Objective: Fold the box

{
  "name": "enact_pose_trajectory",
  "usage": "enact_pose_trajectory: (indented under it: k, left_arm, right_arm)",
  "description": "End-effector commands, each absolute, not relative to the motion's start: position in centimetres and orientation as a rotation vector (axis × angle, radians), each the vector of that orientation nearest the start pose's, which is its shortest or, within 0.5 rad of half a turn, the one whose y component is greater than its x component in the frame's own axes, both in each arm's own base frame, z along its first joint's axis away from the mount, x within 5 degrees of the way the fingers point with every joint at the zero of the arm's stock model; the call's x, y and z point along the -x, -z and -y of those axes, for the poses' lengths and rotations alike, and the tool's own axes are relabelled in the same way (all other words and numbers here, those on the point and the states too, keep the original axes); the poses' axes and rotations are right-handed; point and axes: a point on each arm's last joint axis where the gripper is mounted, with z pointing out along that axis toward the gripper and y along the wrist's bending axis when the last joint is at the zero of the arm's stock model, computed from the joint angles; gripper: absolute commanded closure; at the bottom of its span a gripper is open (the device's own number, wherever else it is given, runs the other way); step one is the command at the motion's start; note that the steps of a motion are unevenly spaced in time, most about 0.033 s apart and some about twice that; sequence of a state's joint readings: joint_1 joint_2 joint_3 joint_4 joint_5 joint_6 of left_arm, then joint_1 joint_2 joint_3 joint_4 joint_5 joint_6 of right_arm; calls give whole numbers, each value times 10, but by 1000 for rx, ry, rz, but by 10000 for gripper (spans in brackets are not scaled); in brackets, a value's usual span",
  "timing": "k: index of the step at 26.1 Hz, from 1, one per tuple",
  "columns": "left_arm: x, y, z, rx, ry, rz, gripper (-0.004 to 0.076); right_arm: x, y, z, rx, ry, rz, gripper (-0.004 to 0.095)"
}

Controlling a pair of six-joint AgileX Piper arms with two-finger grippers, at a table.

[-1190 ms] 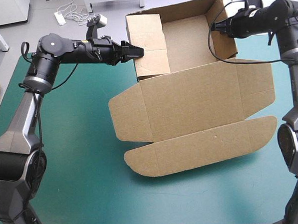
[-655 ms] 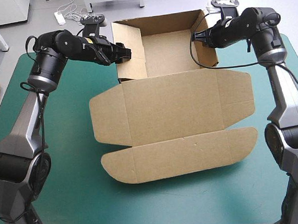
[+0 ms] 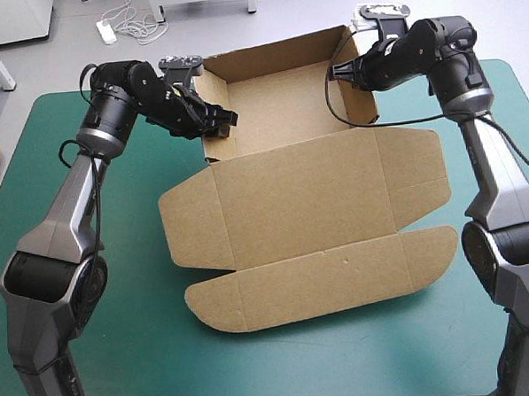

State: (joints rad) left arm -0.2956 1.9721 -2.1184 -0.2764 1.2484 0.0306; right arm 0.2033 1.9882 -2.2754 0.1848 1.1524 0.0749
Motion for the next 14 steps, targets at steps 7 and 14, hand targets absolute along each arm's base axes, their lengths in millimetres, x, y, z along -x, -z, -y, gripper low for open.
enact_pose_trajectory:
  k: [7,14]
  left_arm:
    - [-393,-413,153,-405,375,-2402,658]
    - [-399,-406,156,-406,361,-2395,732]
  right_arm:
    - [-414,-436,-105,143,-421,-2317,919]
    - [-419,-414,-113,201,-373,-2426,919]
